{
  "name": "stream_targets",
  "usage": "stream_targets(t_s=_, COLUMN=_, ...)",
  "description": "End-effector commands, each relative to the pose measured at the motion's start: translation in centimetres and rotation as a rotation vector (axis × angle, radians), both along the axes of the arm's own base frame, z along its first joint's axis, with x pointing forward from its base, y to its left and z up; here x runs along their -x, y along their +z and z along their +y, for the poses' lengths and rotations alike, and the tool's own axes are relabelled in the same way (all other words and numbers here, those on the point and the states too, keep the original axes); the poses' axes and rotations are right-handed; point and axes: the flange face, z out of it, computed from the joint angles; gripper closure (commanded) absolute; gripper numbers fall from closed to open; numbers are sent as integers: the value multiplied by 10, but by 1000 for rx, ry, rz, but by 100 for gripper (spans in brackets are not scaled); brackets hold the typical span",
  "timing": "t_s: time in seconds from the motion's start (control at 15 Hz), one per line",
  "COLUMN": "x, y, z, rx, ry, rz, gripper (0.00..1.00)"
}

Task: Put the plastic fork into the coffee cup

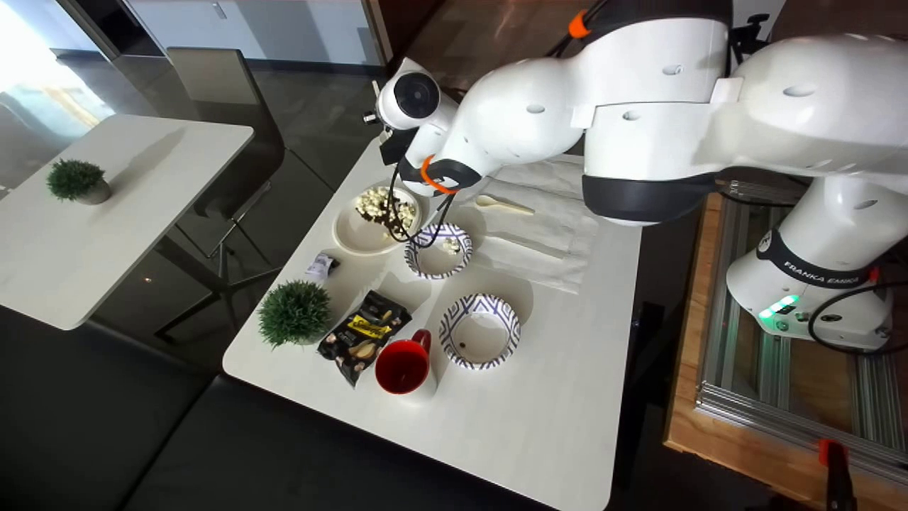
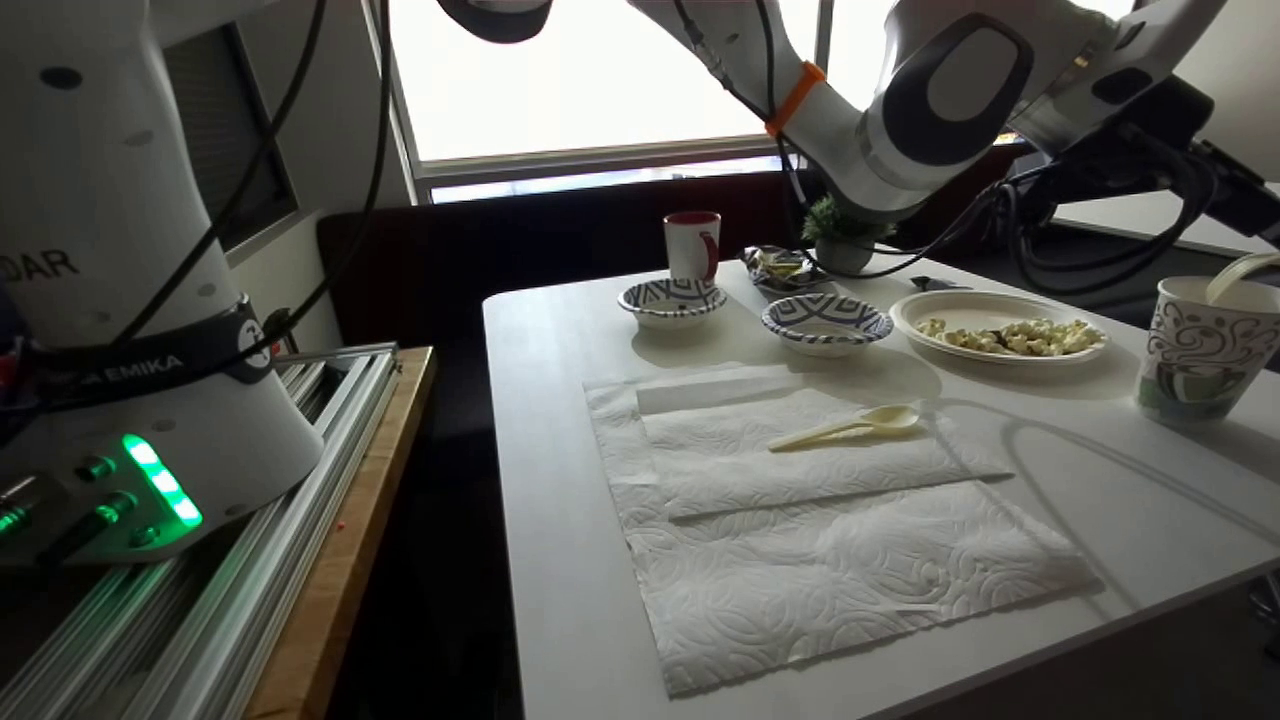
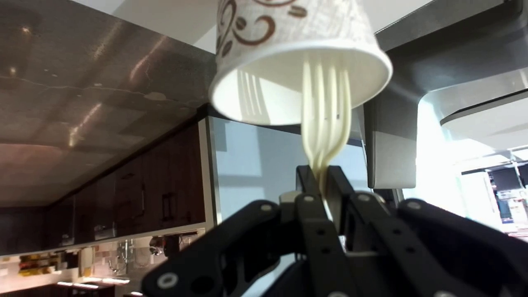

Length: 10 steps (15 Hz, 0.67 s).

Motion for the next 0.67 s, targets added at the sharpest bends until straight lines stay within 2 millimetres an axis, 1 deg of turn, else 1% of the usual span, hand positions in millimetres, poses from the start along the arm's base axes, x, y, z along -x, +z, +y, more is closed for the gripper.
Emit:
stream_targets(t_s=0.0, x=-6, y=-9, z=3, rx=16, ry=-20, rz=4, gripper=97)
stream_targets(t_s=0.27, x=-4, y=-17, z=2, rx=20, ry=-15, rz=26, gripper=97)
stream_targets(t_s=0.33, x=-3, y=-16, z=3, rx=16, ry=-12, rz=27, gripper=88)
stream_targets(t_s=0.4, x=-3, y=-15, z=3, rx=11, ry=-4, rz=31, gripper=63)
stream_targets(t_s=0.47, x=-2, y=-11, z=3, rx=12, ry=-2, rz=32, gripper=62)
stream_targets(t_s=0.6, x=-1, y=-2, z=0, rx=7, ry=5, rz=37, gripper=50)
